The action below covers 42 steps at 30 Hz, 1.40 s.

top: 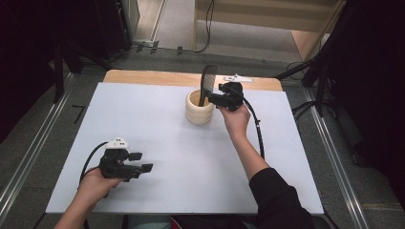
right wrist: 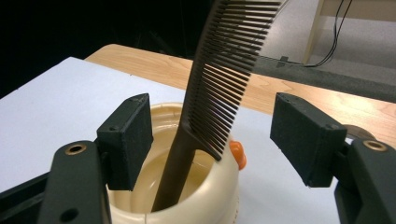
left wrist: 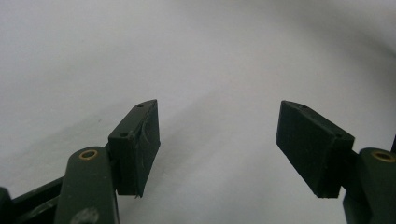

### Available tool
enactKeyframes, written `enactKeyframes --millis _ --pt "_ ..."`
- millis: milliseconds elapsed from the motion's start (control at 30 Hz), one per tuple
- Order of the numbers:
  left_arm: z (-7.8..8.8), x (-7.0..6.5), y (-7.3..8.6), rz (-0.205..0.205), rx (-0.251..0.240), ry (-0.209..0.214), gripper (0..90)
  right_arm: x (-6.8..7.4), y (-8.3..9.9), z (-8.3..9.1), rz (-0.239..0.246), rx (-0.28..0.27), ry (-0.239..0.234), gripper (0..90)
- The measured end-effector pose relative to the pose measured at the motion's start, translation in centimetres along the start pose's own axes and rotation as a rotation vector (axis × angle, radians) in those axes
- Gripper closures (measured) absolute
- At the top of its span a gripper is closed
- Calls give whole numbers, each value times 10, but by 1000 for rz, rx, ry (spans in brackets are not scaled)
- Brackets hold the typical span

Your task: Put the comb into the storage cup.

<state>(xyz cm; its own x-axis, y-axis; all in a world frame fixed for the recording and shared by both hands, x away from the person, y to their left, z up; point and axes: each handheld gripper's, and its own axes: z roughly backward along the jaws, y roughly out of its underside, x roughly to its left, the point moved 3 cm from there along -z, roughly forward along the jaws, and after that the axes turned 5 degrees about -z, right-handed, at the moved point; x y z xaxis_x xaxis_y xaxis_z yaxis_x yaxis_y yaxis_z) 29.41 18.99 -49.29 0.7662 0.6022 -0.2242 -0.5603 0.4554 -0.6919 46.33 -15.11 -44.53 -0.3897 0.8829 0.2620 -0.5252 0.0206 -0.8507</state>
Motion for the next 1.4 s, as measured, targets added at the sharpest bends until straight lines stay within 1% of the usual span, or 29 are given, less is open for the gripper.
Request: enactKeyframes --millis 167,300,533,600,667,733,967,1067,1400 --pt "-1 0 -1 -2 0 3 312 -2 2 6 1 -3 -5 271" --pt "-1 1 -1 0 -6 2 312 -2 4 11 -3 -11 -19 271" --pt "0 1 -2 2 -4 0 312 1 9 16 6 -6 -54 249" --pt "0 1 -2 3 -5 -1 312 3 10 19 15 -6 -59 244" --pt "0 2 -2 3 -5 -2 312 3 12 22 16 -20 -65 242" --pt "0 2 -2 3 -5 -2 312 4 14 24 15 -20 -70 241" --pt "0 2 -2 2 -4 -2 312 4 18 32 24 -18 -71 237" --pt "0 2 -2 3 -6 -1 312 3 20 36 26 -26 -71 237" --pt "1 3 -2 6 -7 -2 312 1 29 48 31 -17 -90 237"
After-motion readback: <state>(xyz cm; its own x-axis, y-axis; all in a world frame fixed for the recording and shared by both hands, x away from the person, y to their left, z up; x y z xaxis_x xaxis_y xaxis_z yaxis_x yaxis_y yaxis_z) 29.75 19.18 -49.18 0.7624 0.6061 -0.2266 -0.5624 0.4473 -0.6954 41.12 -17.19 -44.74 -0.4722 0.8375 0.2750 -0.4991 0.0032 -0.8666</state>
